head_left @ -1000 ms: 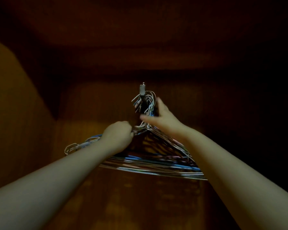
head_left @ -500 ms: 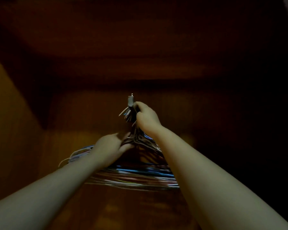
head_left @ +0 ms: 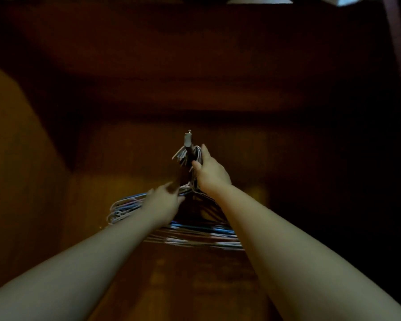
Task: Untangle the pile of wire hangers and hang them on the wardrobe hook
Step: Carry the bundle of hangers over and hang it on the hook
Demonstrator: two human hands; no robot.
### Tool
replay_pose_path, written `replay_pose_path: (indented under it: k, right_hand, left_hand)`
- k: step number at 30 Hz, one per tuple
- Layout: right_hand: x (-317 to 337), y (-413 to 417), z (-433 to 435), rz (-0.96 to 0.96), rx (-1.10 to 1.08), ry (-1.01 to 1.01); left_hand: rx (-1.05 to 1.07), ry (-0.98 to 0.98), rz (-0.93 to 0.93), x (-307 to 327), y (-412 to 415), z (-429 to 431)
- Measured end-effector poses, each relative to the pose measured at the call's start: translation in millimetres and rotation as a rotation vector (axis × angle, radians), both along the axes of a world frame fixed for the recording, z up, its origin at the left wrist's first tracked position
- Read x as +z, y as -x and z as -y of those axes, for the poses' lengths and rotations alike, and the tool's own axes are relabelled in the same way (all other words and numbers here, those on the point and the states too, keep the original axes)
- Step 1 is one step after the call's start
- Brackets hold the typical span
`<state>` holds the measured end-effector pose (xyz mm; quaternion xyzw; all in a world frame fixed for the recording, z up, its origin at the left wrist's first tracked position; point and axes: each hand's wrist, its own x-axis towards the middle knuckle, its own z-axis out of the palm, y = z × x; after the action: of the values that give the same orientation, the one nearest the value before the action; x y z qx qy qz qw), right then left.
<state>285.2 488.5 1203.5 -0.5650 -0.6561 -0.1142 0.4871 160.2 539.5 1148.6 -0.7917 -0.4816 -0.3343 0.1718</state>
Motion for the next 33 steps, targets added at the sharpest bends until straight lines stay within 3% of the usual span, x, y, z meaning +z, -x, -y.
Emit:
replay_pose_path:
  k: [4,10,18,26,30,33]
  right_hand:
    - [-12,-6,31,-0.009,-0.096,0.110]
    - [-69,9,148,-0.002,-0.155,0.031]
    - [-181,50,298,-0.132,-0.132,0.147]
    - [-312,67,383,-0.170,-0.055,0.333]
    - [-390,55,422,-0.137,-0.053,0.550]
    - [-445,44,461,-0.152,-0.072,0.664]
  left_hand:
    - [0.028,-0.057,0.078,-15,19,35]
    - [-0.132,-0.082,0.182,-56,59,133]
    - [-0.228,0.076,0.338,-151,106,287]
    - [-0.094,0.205,0.308,-256,123,400]
    - [0.039,0.286,0.289,-333,110,451]
    - [0.114,0.449,0.266,-392,97,491]
